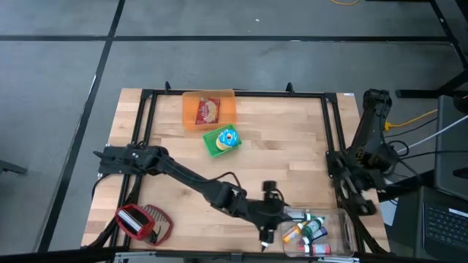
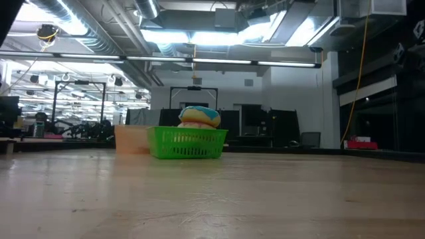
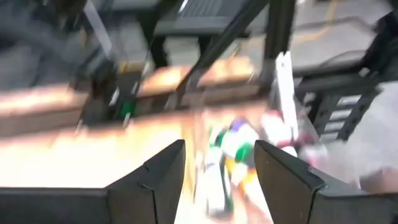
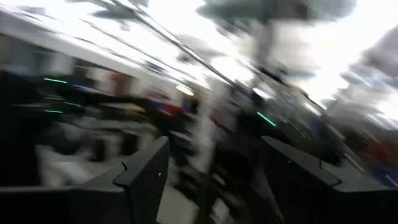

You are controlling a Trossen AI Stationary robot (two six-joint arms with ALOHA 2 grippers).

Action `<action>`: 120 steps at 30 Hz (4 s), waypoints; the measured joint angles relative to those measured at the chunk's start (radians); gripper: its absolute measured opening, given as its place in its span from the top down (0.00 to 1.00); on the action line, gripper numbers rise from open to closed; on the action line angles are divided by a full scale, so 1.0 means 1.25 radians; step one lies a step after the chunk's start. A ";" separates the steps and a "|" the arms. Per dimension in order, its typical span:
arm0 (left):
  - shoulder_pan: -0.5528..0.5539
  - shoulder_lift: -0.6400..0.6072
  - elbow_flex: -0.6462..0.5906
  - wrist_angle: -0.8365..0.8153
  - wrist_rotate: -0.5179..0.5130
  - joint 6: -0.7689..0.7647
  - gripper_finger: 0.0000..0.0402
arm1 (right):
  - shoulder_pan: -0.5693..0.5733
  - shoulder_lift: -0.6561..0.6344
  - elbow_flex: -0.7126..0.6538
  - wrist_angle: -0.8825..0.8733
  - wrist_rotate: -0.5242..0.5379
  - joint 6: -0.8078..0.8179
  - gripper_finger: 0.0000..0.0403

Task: Pick & Place Food Item
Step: Put the black food coloring into the transparent bin

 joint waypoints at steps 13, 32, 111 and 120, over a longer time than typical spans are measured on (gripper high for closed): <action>-0.046 0.019 0.000 -0.331 0.025 -0.580 0.54 | -0.146 0.007 0.000 0.002 -0.004 0.101 0.37; -0.028 0.156 0.000 -0.211 0.160 -0.716 0.54 | -0.147 0.010 0.000 -0.004 0.004 0.121 0.37; 0.044 0.054 -0.001 -0.055 0.124 -0.333 0.72 | -0.147 0.010 0.000 -0.005 0.004 0.121 0.38; 0.070 0.057 0.000 0.199 0.206 -0.200 0.71 | -0.147 0.010 0.000 -0.005 0.004 0.121 0.37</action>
